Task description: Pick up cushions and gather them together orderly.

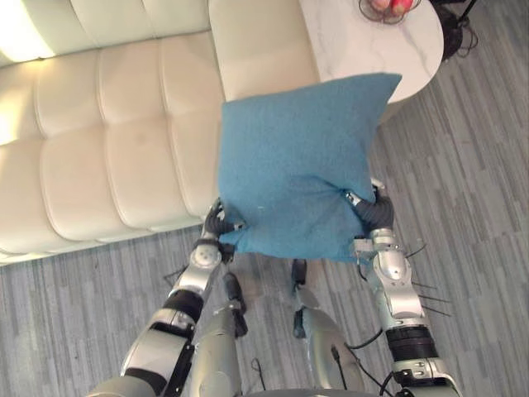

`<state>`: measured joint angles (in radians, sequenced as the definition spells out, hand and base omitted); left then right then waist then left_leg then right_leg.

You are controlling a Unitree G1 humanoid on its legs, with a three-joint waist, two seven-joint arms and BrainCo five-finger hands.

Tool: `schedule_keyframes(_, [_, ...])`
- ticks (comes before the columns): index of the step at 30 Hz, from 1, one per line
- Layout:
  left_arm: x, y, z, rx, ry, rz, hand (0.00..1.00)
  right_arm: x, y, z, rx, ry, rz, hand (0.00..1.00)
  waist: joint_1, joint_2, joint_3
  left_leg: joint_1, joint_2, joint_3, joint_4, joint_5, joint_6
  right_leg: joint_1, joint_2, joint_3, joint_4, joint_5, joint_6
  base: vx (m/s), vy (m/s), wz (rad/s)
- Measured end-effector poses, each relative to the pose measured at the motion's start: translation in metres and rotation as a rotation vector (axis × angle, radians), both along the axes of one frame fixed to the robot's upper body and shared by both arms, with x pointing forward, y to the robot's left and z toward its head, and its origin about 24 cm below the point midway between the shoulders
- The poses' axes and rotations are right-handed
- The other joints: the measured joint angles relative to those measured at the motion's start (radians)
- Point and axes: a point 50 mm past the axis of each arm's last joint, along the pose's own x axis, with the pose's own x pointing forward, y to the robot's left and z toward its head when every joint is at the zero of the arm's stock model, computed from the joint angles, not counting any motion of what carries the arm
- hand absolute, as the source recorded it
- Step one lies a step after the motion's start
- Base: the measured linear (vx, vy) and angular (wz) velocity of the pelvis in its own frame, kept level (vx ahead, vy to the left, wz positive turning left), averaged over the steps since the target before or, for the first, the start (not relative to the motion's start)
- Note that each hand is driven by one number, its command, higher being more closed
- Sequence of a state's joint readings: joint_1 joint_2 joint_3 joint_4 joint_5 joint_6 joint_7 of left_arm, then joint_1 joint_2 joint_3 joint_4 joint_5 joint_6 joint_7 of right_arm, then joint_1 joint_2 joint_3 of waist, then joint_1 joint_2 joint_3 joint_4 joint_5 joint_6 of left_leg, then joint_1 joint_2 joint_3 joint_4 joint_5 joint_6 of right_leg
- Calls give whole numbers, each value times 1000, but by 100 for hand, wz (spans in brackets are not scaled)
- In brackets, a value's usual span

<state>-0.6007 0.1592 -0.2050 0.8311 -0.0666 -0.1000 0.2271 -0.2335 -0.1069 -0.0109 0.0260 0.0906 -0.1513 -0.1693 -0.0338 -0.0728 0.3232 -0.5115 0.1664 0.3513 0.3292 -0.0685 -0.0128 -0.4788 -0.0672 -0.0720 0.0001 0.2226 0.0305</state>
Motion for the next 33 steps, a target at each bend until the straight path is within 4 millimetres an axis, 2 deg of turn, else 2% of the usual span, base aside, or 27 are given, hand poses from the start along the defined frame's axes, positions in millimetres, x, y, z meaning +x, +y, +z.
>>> schedule_keyframes(4, [3, -13, 20, -15, -82, -28, 100, -5, -2, 9, 12, -43, -27, 100, 12, 1, 7, -16, 12, 3, 40, -24, 6, -3, 3, 2, 9, 1, 2, -9, -19, -4])
schedule_keyframes(6, [3, -22, 36, -53, -153, -48, 100, -12, -9, 8, 36, -49, -66, 100, 26, 1, 8, -16, 13, 4, 51, -35, 9, -2, 1, 3, 14, 0, 3, 16, -8, -1])
schedule_keyframes(9, [-7, -30, 51, -108, -240, -72, 100, -23, -17, 2, 59, -36, -105, 100, 25, 1, 8, 1, 11, 6, 57, -40, 13, 17, -3, 3, 19, -8, 9, 54, -16, 1])
schedule_keyframes(12, [-23, -32, 46, -160, -254, -82, 100, -36, -24, -19, 79, 38, -142, 100, 21, 7, 5, 63, 6, 13, 44, -42, 11, 65, -10, -5, 49, -47, 14, 71, -16, 10])
schedule_keyframes(15, [-36, -38, 40, -196, -246, -105, 100, -48, -32, -35, 81, 105, -181, 100, 30, 13, 1, 124, -12, 10, -4, -40, 8, 106, -18, -11, 53, -70, 15, 72, -24, 14])
schedule_keyframes(18, [-45, -36, 28, -219, -208, -100, 100, -49, -35, -52, 75, 173, -187, 100, 38, 21, -4, 184, -41, 0, -74, -13, -3, 139, -30, -13, 51, -82, 18, 49, -14, 7])
schedule_keyframes(20, [-51, -35, 22, -246, -187, -106, 100, -49, -37, -63, 63, 225, -190, 100, 35, 32, -17, 215, -62, -21, -119, 16, -2, 158, -39, -24, 48, -89, 21, 62, -11, 24])
schedule_keyframes(23, [-69, -32, 15, -291, -175, -111, 100, -52, -41, -81, 39, 313, -182, 100, 27, 68, -42, 276, -79, -53, -179, 42, -5, 220, -40, -46, 26, -91, 23, 86, -8, 27])
schedule_keyframes(26, [-89, -26, 8, -327, -164, -101, 100, -59, -39, -88, 20, 345, -147, 100, 34, 88, -83, 321, -85, -72, -209, 47, -11, 268, -40, -64, 9, -100, 23, 59, 4, 17])
schedule_keyframes(29, [-102, -20, 6, -366, -167, -73, 100, -59, -33, -89, 12, 351, -110, 100, 45, 91, -99, 367, -86, -82, -230, 47, -12, 313, -39, -74, 2, -109, 21, 34, 6, 12])
schedule_keyframes(33, [-129, 0, 3, -416, -178, 22, 100, -57, -12, -92, 1, 359, -2, 100, 49, 97, -158, 442, -99, -118, -298, 66, -19, 377, -41, -107, -2, -134, 26, 11, 3, 22])
